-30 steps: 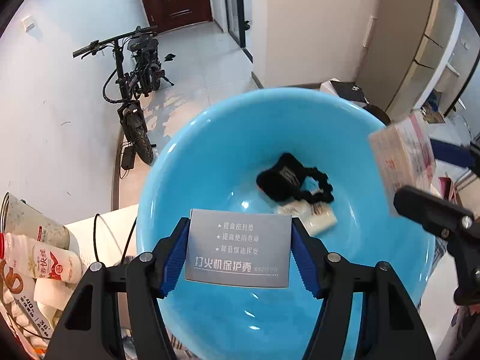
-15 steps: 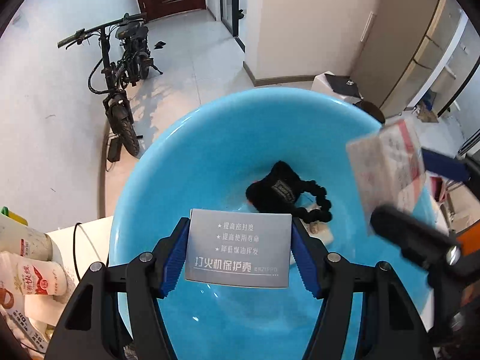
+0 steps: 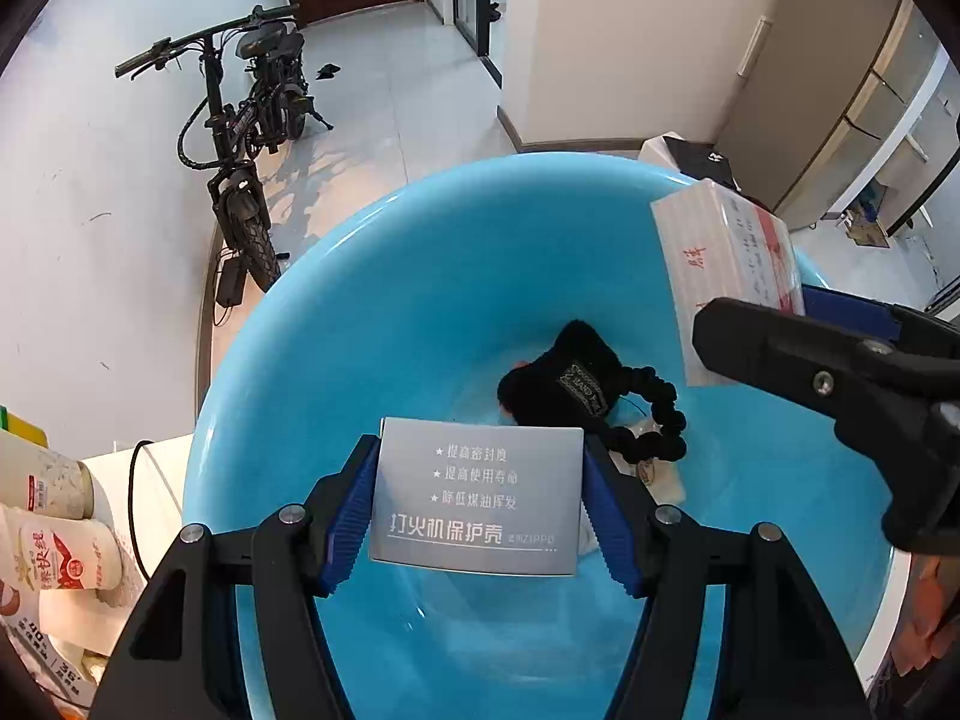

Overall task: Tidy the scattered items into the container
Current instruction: 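Open the left tool to drop the grey card box into the basin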

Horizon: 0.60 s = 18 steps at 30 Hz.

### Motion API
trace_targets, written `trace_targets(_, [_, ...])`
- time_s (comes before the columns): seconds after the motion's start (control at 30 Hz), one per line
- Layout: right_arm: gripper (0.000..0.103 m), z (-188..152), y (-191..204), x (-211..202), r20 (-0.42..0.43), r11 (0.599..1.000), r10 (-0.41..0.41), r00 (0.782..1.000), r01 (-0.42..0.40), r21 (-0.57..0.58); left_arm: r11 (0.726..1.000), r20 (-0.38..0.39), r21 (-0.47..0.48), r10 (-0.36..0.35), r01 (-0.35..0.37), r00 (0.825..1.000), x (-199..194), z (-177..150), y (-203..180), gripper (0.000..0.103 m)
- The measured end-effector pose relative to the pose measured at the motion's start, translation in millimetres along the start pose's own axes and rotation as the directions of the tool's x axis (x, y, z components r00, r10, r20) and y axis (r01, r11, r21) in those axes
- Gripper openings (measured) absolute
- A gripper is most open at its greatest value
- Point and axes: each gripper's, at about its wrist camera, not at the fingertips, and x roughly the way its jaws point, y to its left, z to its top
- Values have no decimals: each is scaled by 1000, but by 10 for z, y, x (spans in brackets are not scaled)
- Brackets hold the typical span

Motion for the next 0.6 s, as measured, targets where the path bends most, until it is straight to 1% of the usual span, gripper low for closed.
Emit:
trace_targets(0.1, [88, 15, 5, -3, -1, 1000, -11, 1000, 11, -14, 1000, -12, -12, 9, -9, 1000, 53, 19, 55, 67])
trace_targets(0.23, [88, 19, 1, -5, 2, 1000, -8, 1000, 8, -10, 1000, -23, -29, -8, 7, 1000, 117, 19, 98, 67])
trace_targets(0.37, [88, 22, -12, -3, 4, 1000, -7, 1000, 8, -9, 1000, -25, -25, -9, 8, 1000, 142, 0, 87, 67])
trace_targets(0.5, [88, 25, -12, 4, 2, 1000, -13, 1000, 13, -11, 999, -12, -32, -33, 33, 999, 111, 14, 97, 69])
trace_targets(0.57, [88, 27, -12, 5, 4, 1000, -13, 1000, 14, -8, 998, -11, -44, -49, 48, 999, 78, 18, 115, 82])
trace_targets(0.6, [88, 28, -13, 2, 5, 1000, -13, 1000, 13, -7, 998, -3, -45, -53, 53, 999, 57, 17, 123, 83])
